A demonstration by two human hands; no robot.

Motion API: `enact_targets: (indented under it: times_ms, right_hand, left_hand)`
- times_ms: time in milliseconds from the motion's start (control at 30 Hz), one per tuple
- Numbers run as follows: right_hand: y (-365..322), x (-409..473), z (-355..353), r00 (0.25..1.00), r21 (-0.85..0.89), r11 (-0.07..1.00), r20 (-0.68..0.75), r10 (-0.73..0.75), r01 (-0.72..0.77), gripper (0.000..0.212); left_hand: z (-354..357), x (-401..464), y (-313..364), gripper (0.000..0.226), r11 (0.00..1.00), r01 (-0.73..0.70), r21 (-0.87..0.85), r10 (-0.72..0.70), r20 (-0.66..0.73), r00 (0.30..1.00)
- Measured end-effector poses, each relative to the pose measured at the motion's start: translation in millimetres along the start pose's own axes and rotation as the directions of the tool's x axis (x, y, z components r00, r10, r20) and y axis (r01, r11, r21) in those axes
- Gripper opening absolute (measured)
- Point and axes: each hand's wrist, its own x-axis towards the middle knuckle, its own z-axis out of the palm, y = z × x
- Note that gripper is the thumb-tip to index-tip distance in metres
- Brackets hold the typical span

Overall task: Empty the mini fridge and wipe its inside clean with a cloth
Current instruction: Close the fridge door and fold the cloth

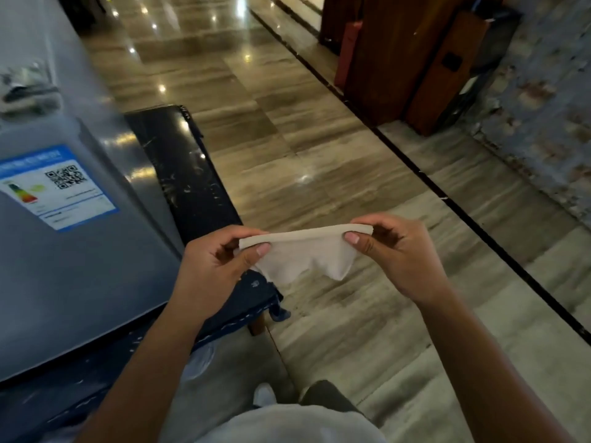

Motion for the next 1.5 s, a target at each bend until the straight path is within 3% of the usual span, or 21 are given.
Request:
enact_targets:
  times_ms: [200, 400, 533, 633, 700, 800, 933, 1100, 1200, 1267, 1400, 1500]
  right_hand:
    - [56.3, 67.3, 26.4, 0.977, 0.076, 0.990, 0.183, 0.107, -0.123, 0.015]
    - [126.6, 119.2, 47.5, 0.892, -0.026, 0.975, 0.398, 0.213, -0.221, 0.018]
    - [168.1, 143.9, 73.8, 0.779, -0.111, 0.951, 0.549, 0.302, -0.290, 0.014]
    - [196.3, 145.1, 97.8, 0.693, -0.143, 0.935, 0.636, 0.339, -0.326, 0.019]
    - [220.2, 147.5, 114.5, 0.660, -0.184, 0.918, 0.646, 0.382, -0.351, 0.016]
    - [250.6, 155.3, 137.3, 0.642, -0.198, 0.869, 0.603, 0.472, -0.453, 0.017]
    - [277.8, 171.7, 163.0, 0.684, -0.178, 0.861, 0.540, 0.490, -0.476, 0.025]
    - [297.5, 187.9, 187.2, 0.731, -0.231, 0.879, 0.490, 0.475, -0.416, 0.011]
    - [303.0, 186.3, 196.4, 0.784, -0.299, 0.884, 0.418, 0.459, -0.358, 0.016]
    - [304.7, 185.2, 199.6, 0.801, -0.380, 0.884, 0.419, 0.427, -0.272, 0.030]
    - [301.4, 180.0, 197.3, 0.852, -0.518, 0.844, 0.498, 0.163, 0.141, 0.052]
    - [300.9, 169.6, 193.5, 0.740, -0.503, 0.755, 0.672, 0.035, 0.421, 0.057]
  left_hand:
    - [-6.2, 21.2, -46.5, 0.026, 0.989, 0.140, 0.045, -0.130, -0.175, 0.976]
    - [7.2, 18.7, -98.3, 0.046, 0.923, 0.372, 0.096, -0.325, -0.322, 0.889]
    - [8.9, 17.0, -126.9, 0.040, 0.822, 0.551, 0.141, -0.440, -0.457, 0.773]
    - [14.2, 11.2, -153.1, 0.022, 0.710, 0.682, 0.174, -0.497, -0.562, 0.661]
    - [19.9, 11.3, -172.9, 0.012, 0.654, 0.737, 0.171, -0.514, -0.615, 0.598]
    - [25.7, 23.2, -197.8, 0.019, 0.605, 0.773, 0.190, -0.514, -0.648, 0.562]
    - [24.4, 49.7, -221.9, 0.020, 0.601, 0.756, 0.258, -0.468, -0.654, 0.595]
    - [9.5, 70.5, -250.5, 0.021, 0.581, 0.738, 0.342, -0.430, -0.641, 0.635]
    - [5.5, 81.4, -263.0, 0.025, 0.562, 0.756, 0.334, -0.461, -0.633, 0.622]
    - [3.1, 85.6, -268.7, 0.036, 0.547, 0.764, 0.341, -0.475, -0.626, 0.619]
    - [2.8, 80.3, -274.9, 0.047, 0.478, 0.679, 0.557, -0.439, -0.518, 0.734]
    - [8.5, 64.6, -277.7, 0.059, 0.383, 0.559, 0.735, -0.527, -0.324, 0.786]
